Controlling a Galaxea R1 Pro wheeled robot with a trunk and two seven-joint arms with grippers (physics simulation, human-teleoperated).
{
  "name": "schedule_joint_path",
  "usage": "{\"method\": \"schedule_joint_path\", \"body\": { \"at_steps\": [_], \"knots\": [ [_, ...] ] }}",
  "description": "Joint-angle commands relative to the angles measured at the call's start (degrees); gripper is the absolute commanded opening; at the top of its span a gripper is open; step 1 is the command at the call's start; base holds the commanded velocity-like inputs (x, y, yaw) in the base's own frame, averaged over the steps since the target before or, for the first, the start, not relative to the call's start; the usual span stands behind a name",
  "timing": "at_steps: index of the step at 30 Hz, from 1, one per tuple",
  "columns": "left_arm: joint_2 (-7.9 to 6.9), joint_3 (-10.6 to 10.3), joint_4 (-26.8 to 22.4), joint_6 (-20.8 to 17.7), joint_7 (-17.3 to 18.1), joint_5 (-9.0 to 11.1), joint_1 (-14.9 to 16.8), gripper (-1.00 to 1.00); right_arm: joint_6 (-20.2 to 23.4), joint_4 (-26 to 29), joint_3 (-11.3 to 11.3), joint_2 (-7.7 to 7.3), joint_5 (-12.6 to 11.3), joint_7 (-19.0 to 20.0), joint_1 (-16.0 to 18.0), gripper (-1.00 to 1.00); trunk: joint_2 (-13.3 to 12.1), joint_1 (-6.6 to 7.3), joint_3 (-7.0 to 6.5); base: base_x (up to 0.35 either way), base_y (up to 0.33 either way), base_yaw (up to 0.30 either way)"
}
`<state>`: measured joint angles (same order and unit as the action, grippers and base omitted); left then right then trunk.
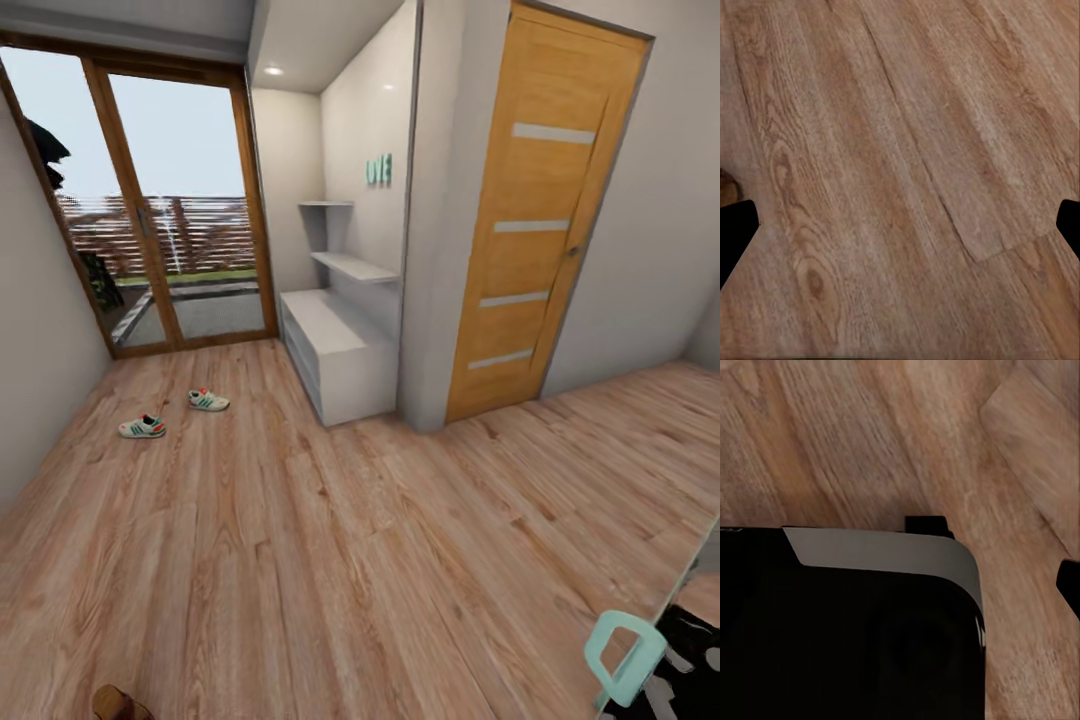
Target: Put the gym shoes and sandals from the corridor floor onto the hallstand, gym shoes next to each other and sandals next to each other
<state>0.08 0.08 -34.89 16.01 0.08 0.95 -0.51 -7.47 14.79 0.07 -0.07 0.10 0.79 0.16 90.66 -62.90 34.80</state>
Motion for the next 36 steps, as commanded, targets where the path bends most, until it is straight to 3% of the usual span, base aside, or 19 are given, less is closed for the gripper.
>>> {"method": "schedule_joint_path", "body": {
  "at_steps": [1,24,32,36],
  "knots": [
    [0.01,0.0,-0.1,0.1,0.0,0.1,0.0,1.00,-0.2,0.0,0.0,-0.01,0.0,0.1,0.0,1.00,0.4,-0.23,0.17,0.000,0.000,0.256],
    [0.05,0.0,-0.3,0.6,0.0,-0.1,0.0,1.00,-0.2,0.0,0.0,-0.02,0.2,0.1,0.0,1.00,9.7,-5.28,2.66,0.000,0.000,0.147],
    [0.09,0.0,-0.5,9.5,0.0,-0.1,0.0,1.00,-5.1,0.5,0.2,-0.02,0.0,0.1,0.0,1.00,12.9,-7.03,4.05,0.000,0.000,0.009],
    [0.00,0.1,-0.2,10.6,0.0,0.0,0.0,1.00,-5.8,0.6,0.4,-0.05,-0.1,-0.1,0.0,1.00,14.5,-7.91,4.76,0.000,0.000,0.000]
  ]
}}
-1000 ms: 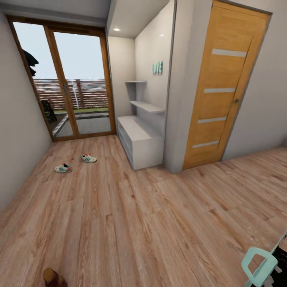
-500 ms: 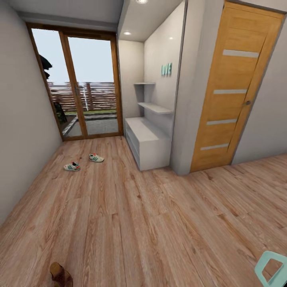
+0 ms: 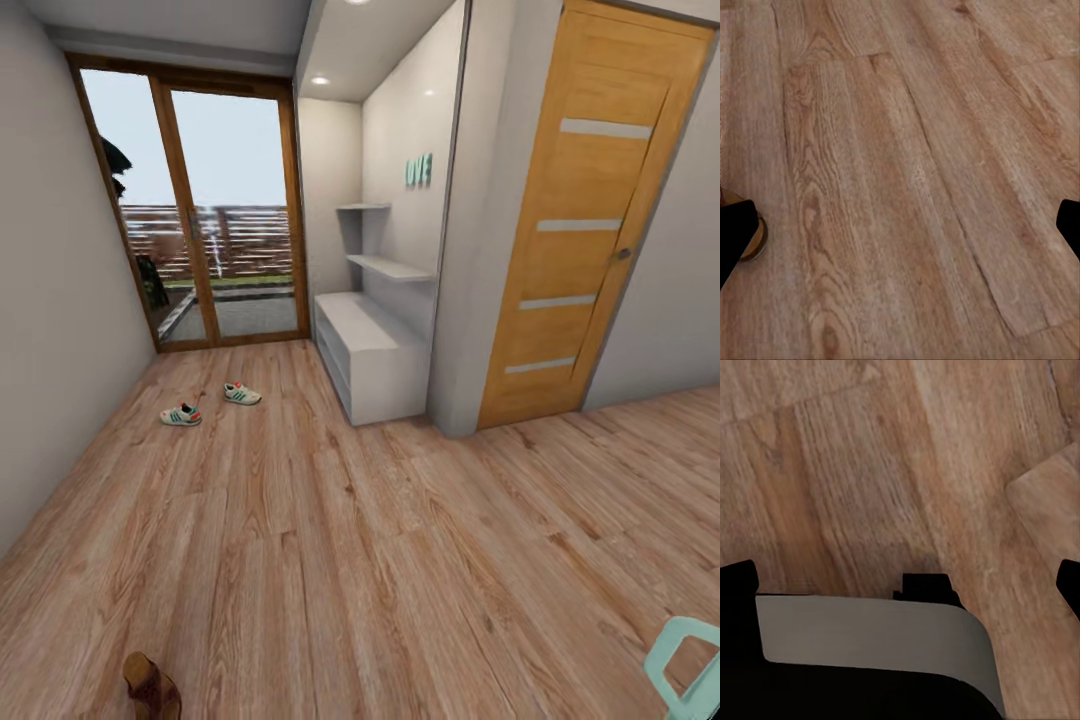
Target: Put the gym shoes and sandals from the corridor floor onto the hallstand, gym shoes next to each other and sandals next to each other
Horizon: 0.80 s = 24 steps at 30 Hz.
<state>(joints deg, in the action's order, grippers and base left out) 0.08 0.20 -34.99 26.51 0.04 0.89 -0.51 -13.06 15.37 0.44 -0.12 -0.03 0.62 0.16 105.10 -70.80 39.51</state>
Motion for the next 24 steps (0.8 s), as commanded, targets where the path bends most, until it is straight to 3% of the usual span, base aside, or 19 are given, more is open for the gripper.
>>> {"method": "schedule_joint_path", "body": {
  "at_steps": [1,5,11,24],
  "knots": [
    [-0.01,0.0,0.0,0.1,0.0,0.1,0.0,1.00,-0.2,0.0,0.1,-0.01,0.0,0.0,0.0,1.00,0.4,-0.22,0.22,0.000,0.000,0.000],
    [-0.12,0.2,0.0,0.2,0.0,0.1,0.0,1.00,-0.3,0.0,0.1,-0.03,0.0,0.0,0.0,1.00,2.0,-1.10,0.75,0.000,0.000,-0.068],
    [-0.16,2.8,0.1,0.2,0.0,0.1,0.0,1.00,-0.4,0.0,0.2,-0.10,-0.1,0.3,0.0,1.00,4.4,-2.42,1.34,0.000,0.000,-0.150],
    [0.00,3.0,-0.3,0.0,-0.1,-0.1,0.0,1.00,-0.3,0.5,-0.2,0.01,0.2,0.1,0.0,1.00,9.7,-5.28,2.54,0.000,0.000,-0.141]
  ]
}}
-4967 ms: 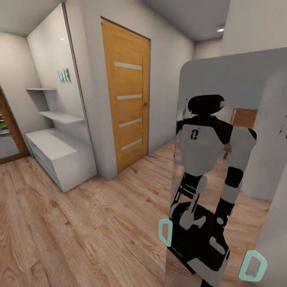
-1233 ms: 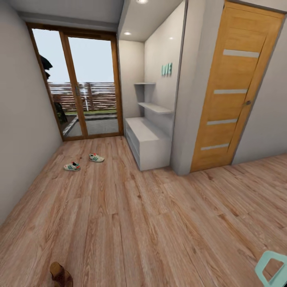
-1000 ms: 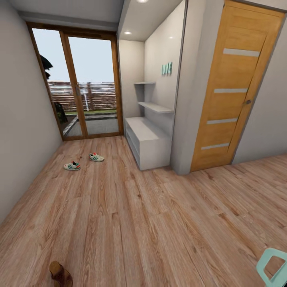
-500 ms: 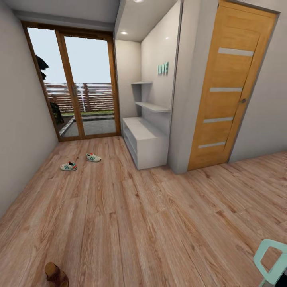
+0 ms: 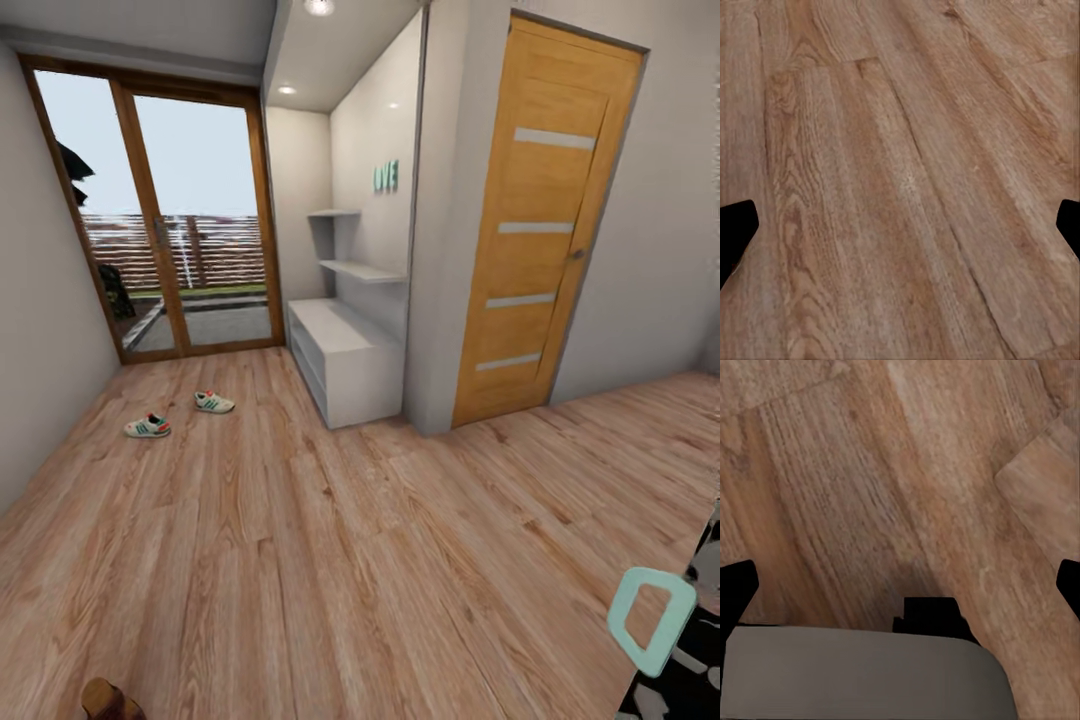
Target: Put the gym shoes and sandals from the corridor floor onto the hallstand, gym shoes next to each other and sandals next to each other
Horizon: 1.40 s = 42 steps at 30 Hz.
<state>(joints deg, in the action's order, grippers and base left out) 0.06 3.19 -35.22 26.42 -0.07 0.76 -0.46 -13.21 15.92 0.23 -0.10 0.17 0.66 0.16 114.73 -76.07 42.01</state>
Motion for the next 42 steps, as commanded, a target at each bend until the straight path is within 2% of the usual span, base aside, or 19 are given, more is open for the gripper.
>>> {"method": "schedule_joint_path", "body": {
  "at_steps": [1,3,4,7,8,12,22,42],
  "knots": [
    [0.05,0.0,-0.2,0.1,0.0,0.1,0.1,1.00,-0.1,0.5,0.0,0.02,0.1,0.0,0.0,1.00,0.4,-0.22,0.14,0.000,0.000,-0.124],
    [0.22,0.0,-0.8,0.0,0.0,0.0,1.5,1.00,0.1,3.1,0.0,0.07,0.3,-0.1,0.0,1.00,1.2,-0.66,0.33,0.000,0.000,-0.119],
    [0.30,0.0,-0.8,0.0,0.0,0.0,3.4,1.00,0.3,4.9,0.0,0.09,0.4,-0.1,0.1,1.00,1.6,-0.88,0.44,0.000,0.000,-0.114],
    [0.29,0.0,-0.6,0.0,0.0,0.1,6.0,1.00,0.4,6.5,-0.1,0.06,0.4,-0.1,0.1,1.00,2.8,-1.54,0.77,0.000,0.000,-0.113],
    [0.26,0.1,1.2,-0.1,0.0,0.1,7.0,1.00,0.1,6.7,-0.3,0.03,0.5,-0.1,0.1,1.00,3.2,-1.76,0.93,0.000,0.000,-0.030],
    [0.20,0.2,3.0,-0.1,0.0,0.1,7.2,1.00,0.1,6.7,-0.3,0.02,0.4,0.0,0.1,1.00,4.8,-2.64,1.61,0.000,0.000,-0.015],
    [0.10,0.3,4.1,-0.1,0.0,0.1,7.3,1.00,-0.1,6.7,-0.3,0.02,0.1,0.0,0.1,1.00,4.8,-2.64,1.60,0.013,0.000,-0.001],
    [0.11,0.3,4.2,-0.1,0.0,0.3,7.3,1.00,0.0,6.7,-0.3,0.08,0.5,-0.1,0.1,1.00,4.8,-2.64,1.60,0.331,0.000,0.000]
  ]
}}
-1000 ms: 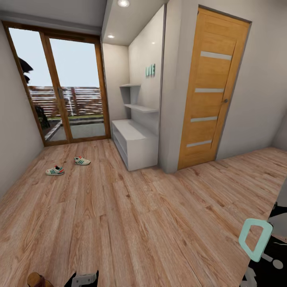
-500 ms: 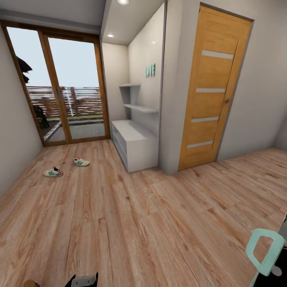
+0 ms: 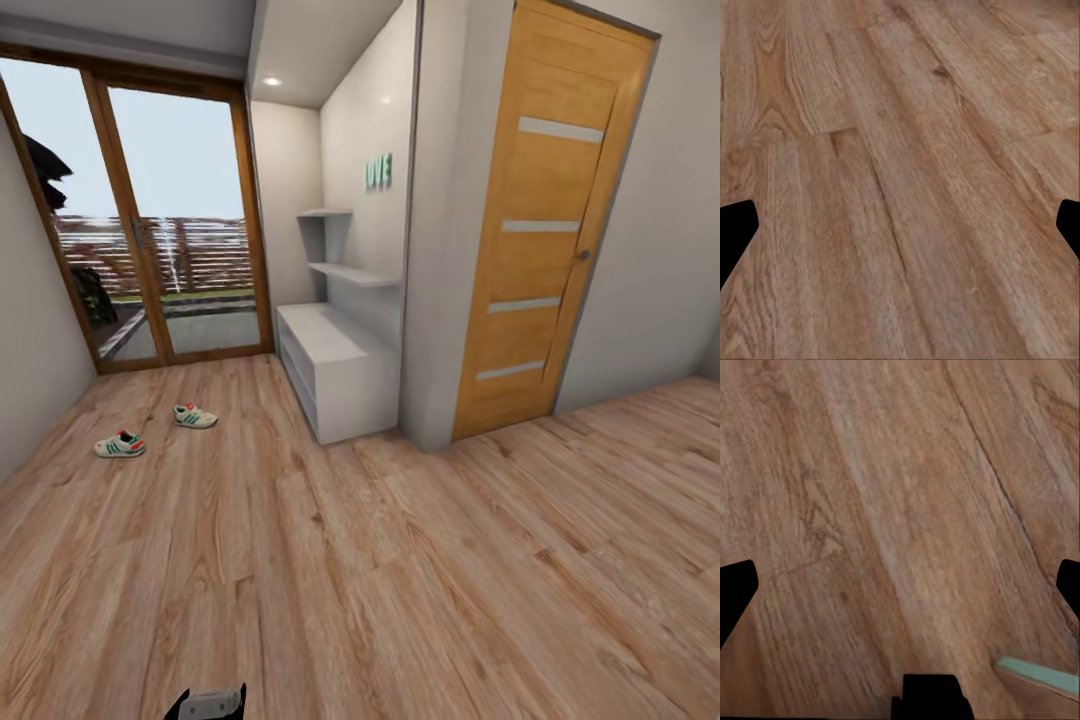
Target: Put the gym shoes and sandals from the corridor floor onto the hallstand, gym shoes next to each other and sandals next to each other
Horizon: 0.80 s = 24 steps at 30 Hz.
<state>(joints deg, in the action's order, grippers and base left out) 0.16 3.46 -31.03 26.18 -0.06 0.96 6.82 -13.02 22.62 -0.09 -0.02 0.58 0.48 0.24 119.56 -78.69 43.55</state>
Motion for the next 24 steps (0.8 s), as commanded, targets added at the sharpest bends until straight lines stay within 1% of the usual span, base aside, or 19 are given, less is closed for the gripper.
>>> {"method": "schedule_joint_path", "body": {
  "at_steps": [1,6,16,19,24],
  "knots": [
    [0.02,0.0,0.0,0.2,0.0,0.1,0.0,1.00,-0.2,0.0,0.0,0.01,0.0,0.0,0.0,1.00,0.0,-0.03,0.06,0.349,0.000,0.000],
    [0.02,0.0,0.0,0.2,0.0,0.1,0.0,1.00,-0.2,0.0,0.0,0.02,0.0,0.0,0.0,1.00,0.0,-0.03,0.06,0.330,0.080,0.000],
    [0.02,0.0,0.1,0.2,0.0,0.1,0.0,1.00,-0.2,0.0,0.0,0.02,0.0,0.0,0.0,1.00,0.0,-0.03,0.06,0.282,0.192,0.000],
    [0.02,0.0,0.0,0.2,0.0,0.0,0.0,1.00,-0.2,0.0,0.0,0.02,0.0,0.0,0.0,1.00,0.0,-0.03,0.06,0.141,0.095,0.000],
    [0.02,0.0,0.0,0.2,0.1,0.0,0.0,1.00,-0.3,0.0,0.0,0.02,0.0,0.0,0.0,1.00,0.0,-0.03,0.06,0.036,0.024,0.000]
  ]
}}
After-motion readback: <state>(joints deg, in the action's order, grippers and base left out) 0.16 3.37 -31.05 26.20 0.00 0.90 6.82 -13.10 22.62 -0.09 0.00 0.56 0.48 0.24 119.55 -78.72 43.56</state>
